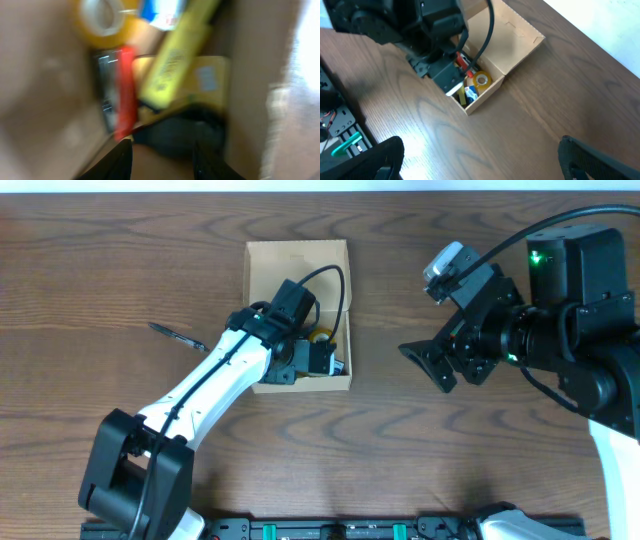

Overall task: Pack container
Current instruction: 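Carry the highlighter into the box and release it, then move the left gripper back left to the black pen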

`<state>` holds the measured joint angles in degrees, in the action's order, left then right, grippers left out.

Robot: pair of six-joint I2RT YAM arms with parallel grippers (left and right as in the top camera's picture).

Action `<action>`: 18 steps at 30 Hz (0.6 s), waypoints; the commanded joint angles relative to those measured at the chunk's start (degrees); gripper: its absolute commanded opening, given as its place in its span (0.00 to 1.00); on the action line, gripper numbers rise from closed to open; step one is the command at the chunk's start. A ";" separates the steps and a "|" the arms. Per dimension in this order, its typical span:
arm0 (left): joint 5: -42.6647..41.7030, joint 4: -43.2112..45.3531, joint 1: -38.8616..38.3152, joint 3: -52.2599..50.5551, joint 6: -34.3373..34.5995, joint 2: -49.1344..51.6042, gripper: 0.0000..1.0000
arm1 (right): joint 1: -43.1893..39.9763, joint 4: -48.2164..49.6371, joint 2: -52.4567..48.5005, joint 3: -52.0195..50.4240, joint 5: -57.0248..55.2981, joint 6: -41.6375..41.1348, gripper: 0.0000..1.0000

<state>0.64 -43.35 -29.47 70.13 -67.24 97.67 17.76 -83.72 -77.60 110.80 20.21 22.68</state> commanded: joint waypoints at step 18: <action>17.14 -2.75 7.28 26.62 71.04 -0.26 0.50 | -0.07 -0.07 0.02 0.17 0.83 0.52 0.99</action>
<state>16.34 -44.99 -25.19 96.03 -11.31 97.67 17.76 -83.72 -77.60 110.80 20.21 22.70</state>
